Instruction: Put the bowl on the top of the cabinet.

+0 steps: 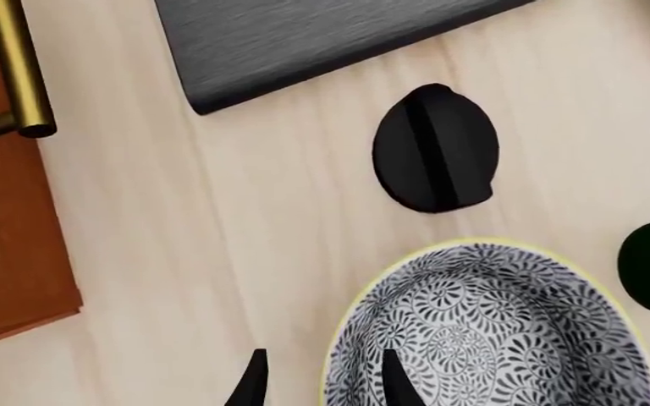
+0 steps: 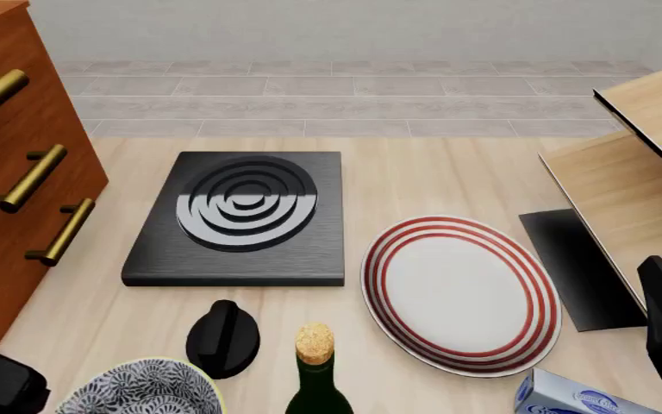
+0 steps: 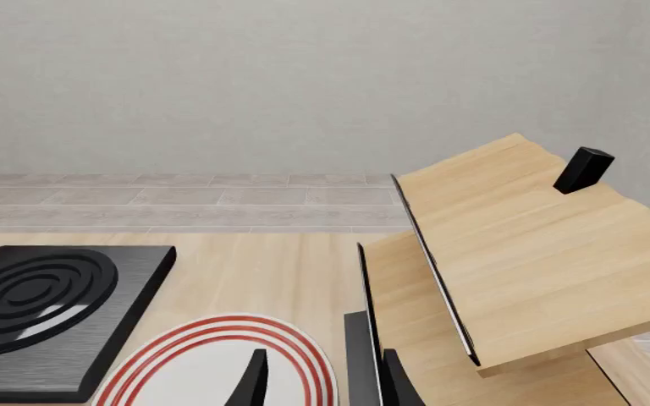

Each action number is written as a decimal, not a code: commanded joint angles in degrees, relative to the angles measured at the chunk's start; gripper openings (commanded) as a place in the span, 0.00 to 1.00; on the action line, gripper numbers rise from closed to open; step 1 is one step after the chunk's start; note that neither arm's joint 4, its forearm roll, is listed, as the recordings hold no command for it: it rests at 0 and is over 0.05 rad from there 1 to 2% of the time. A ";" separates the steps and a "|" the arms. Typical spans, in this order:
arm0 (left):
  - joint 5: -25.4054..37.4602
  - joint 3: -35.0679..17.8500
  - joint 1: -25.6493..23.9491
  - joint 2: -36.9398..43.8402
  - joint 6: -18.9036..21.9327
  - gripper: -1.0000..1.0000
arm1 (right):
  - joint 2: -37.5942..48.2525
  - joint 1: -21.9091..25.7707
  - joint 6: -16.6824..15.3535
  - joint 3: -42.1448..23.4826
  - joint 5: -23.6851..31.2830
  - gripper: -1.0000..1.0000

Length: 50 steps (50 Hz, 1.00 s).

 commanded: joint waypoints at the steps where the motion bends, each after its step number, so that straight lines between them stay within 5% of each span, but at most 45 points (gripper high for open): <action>1: -1.53 1.12 -0.26 0.99 0.13 1.00 | 0.00 0.00 0.00 0.00 0.00 1.00; 12: -2.89 1.10 2.68 0.45 3.07 1.00 | 0.00 0.00 0.00 0.00 0.00 1.00; 13: -2.60 0.27 2.75 -0.39 3.46 0.00 | 0.01 -0.01 0.00 0.00 0.00 1.00; 50: 3.53 -11.59 3.84 -4.92 0.82 0.00 | 0.00 0.01 0.00 0.00 0.00 1.00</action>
